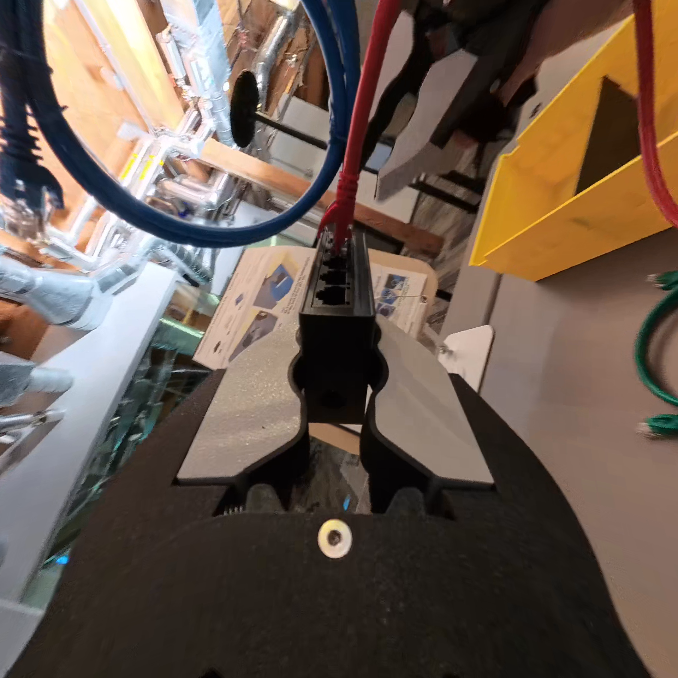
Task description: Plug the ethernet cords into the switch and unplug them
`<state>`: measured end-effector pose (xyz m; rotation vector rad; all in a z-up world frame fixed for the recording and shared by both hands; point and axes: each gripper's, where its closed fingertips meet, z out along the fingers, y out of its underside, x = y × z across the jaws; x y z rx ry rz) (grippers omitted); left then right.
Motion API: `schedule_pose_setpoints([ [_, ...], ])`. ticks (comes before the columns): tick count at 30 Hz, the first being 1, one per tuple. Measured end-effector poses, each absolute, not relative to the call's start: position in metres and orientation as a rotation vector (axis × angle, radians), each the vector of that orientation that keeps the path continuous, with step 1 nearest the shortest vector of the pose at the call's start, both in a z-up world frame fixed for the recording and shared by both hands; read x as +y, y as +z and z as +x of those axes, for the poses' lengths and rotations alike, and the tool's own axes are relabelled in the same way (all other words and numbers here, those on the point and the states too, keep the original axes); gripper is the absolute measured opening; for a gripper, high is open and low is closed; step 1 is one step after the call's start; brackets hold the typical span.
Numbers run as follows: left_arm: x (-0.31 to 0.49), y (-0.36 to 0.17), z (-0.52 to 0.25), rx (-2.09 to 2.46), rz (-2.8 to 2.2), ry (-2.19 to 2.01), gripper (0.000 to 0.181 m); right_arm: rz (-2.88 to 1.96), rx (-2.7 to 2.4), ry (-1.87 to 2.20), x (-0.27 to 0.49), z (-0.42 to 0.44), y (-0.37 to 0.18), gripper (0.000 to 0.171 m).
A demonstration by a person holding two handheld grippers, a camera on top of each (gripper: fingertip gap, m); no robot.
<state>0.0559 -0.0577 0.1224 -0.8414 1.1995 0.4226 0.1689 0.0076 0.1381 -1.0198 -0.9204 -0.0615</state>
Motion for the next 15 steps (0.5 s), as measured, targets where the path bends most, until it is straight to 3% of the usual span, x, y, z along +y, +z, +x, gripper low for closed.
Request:
schedule_pose_setpoints([
  [5,-0.043,0.128,0.045,1.113,-0.895,0.487,0.029,-1.026,-0.447,-0.113,0.004,0.249,0.188,0.028],
  [8,-0.033,0.131,0.036,1.048,-0.940,0.514,0.029,-0.909,-0.397,-0.084,-0.035,0.261,0.217,0.011],
  [11,-0.026,0.137,0.026,0.974,-0.974,0.535,0.029,-0.885,-0.545,0.112,-0.072,0.219,0.227,0.003],
  [15,-0.022,0.141,0.019,0.918,-1.000,0.567,0.029,-0.951,-0.806,0.476,-0.103,0.132,0.207,0.004],
])
